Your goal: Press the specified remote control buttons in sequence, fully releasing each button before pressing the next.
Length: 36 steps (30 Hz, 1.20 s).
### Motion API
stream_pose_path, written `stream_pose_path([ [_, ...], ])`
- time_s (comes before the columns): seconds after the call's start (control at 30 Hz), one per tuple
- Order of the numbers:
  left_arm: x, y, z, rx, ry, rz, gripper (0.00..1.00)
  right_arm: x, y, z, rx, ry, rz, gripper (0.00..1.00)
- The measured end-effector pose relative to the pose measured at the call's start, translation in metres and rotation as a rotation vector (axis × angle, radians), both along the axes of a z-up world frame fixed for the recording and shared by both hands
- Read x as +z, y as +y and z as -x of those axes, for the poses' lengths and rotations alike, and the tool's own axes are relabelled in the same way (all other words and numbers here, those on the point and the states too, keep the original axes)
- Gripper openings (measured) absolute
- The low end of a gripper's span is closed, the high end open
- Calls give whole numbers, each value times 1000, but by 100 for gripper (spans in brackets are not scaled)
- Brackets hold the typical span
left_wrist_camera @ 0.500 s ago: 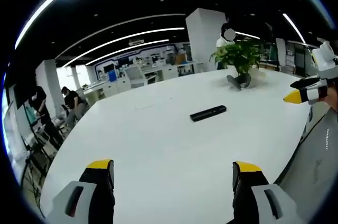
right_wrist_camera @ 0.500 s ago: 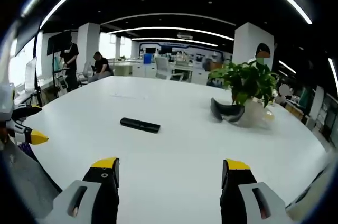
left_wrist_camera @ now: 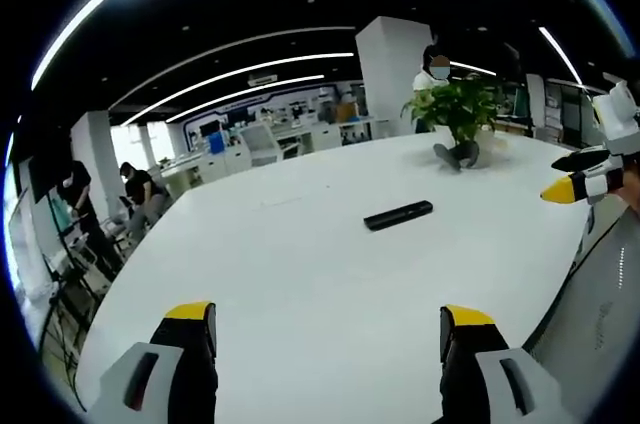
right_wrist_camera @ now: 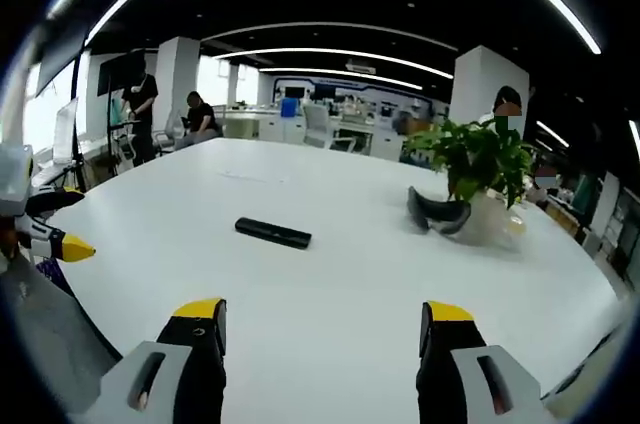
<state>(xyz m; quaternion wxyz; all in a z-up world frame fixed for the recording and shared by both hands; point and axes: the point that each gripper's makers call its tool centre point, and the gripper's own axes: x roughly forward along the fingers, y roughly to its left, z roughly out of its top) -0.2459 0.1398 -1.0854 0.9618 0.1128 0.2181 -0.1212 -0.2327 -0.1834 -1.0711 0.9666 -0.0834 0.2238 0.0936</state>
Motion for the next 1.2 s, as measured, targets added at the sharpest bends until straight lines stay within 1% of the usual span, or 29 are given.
stream_pose_path([
  [0.17,0,3,0,11,-3,-12,95,1,-6,0,-28,-1,-19,78],
  [0.37,-2,4,0,12,7,-22,95,0,-4,0,-22,0,-6,78],
  [0.7,-4,4,0,12,15,-19,94,1,-6,0,-29,-3,-6,78],
  [0.83,-3,5,0,15,11,-31,94,1,-6,0,-29,-1,-4,78],
  [0.9,-4,5,0,17,16,-27,94,0,-5,0,-28,3,-3,77],
  [1.0,-5,7,0,18,23,-43,94,0,-5,0,-27,6,1,77],
  [1.2,0,5,-1,11,-1,-40,93,0,-5,0,-23,2,18,77],
])
